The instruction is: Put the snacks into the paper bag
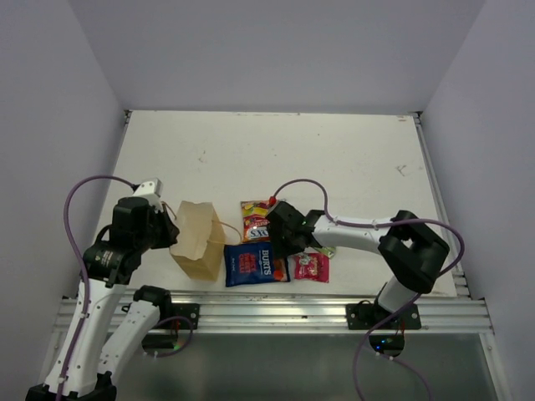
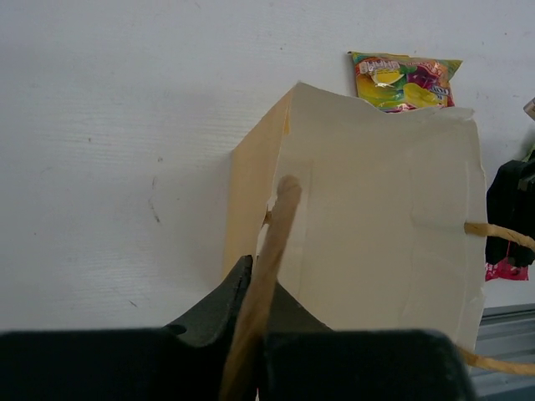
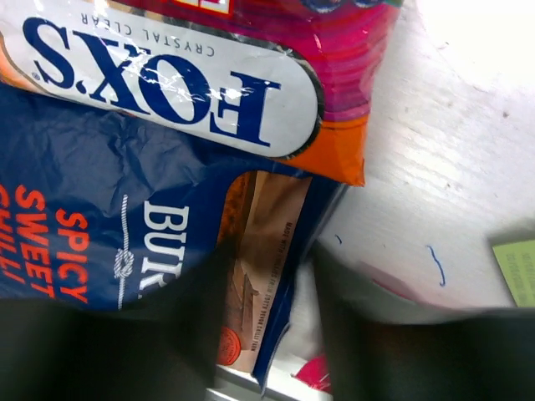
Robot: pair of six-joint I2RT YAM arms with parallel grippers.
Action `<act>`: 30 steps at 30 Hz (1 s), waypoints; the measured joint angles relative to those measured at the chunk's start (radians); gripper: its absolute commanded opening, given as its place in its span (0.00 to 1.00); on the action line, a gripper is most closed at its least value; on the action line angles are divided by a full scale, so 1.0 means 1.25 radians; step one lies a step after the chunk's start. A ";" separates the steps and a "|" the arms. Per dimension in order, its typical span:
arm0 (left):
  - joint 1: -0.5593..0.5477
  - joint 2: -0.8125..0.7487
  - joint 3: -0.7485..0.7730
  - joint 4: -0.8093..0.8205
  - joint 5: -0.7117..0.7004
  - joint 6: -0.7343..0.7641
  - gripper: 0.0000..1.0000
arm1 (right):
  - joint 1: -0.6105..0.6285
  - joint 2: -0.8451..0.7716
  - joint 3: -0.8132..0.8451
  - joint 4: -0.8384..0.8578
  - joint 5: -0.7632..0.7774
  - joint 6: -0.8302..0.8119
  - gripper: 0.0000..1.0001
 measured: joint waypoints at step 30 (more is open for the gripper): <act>-0.015 0.007 0.000 0.007 -0.005 0.012 0.00 | 0.029 0.046 1.162 -0.591 0.127 -0.097 0.00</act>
